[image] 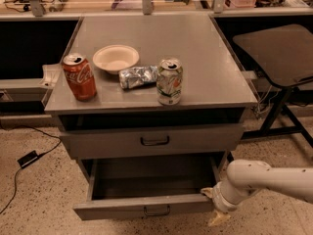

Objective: Open middle drawer

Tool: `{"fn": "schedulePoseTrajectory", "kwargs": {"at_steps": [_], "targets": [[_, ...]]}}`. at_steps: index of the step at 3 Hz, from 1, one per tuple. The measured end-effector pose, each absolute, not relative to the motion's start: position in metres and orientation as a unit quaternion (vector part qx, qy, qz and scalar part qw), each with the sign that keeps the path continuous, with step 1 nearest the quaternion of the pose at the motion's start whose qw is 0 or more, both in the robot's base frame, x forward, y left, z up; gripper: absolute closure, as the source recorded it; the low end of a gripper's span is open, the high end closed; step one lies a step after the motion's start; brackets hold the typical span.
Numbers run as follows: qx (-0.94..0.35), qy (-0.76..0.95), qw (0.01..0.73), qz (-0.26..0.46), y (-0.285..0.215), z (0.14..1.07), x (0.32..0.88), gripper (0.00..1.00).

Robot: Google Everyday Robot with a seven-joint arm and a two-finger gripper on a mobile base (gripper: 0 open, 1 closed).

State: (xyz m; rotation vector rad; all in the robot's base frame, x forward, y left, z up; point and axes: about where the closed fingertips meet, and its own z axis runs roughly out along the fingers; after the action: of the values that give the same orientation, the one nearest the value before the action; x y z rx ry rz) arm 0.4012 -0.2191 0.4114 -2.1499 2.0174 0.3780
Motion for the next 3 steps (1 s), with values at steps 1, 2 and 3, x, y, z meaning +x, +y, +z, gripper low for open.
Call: {"fn": "schedulePoseTrajectory", "kwargs": {"at_steps": [1,2,3], "targets": [[-0.723,0.672,0.083,0.136,-0.217,0.415,0.393,0.38],[-0.723,0.672,0.083,0.136,-0.217,0.416,0.394,0.38],[-0.729,0.662,0.082,0.154,-0.213,0.425,0.375,0.38]]}}
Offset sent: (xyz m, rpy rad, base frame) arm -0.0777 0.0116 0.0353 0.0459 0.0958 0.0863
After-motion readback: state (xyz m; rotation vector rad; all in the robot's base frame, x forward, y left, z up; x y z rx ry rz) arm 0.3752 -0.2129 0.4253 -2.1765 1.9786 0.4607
